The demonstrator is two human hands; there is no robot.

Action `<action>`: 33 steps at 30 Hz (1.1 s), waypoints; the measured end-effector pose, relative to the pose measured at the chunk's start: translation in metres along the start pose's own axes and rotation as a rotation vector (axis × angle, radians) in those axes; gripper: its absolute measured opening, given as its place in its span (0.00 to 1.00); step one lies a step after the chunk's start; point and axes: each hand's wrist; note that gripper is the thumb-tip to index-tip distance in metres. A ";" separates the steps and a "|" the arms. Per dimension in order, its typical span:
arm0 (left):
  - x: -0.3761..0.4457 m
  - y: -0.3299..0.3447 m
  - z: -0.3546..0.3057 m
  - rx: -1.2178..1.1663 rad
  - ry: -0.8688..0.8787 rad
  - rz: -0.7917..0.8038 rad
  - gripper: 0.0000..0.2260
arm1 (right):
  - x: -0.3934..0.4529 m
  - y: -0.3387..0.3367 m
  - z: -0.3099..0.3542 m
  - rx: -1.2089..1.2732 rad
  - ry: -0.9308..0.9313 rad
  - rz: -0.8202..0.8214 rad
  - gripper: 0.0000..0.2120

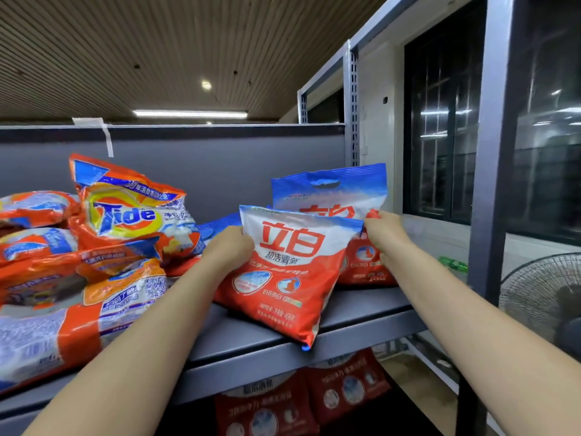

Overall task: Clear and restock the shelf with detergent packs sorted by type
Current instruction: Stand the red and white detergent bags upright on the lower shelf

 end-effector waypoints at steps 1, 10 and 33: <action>-0.003 0.001 0.000 -0.022 0.004 -0.047 0.14 | -0.009 -0.003 0.002 0.012 -0.031 -0.017 0.04; -0.065 -0.021 -0.028 -0.056 -0.023 -0.667 0.13 | -0.069 -0.044 0.006 -0.040 -0.337 -0.269 0.13; -0.271 0.081 -0.051 -0.084 -0.384 -0.686 0.14 | -0.124 -0.161 -0.146 -0.073 -0.420 -0.162 0.14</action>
Point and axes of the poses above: each hand's wrist, its own x-axis towards the middle knuckle, its own y-axis out of the palm, z = x × y, and after that the axes turned 11 degrees about y, right-handed
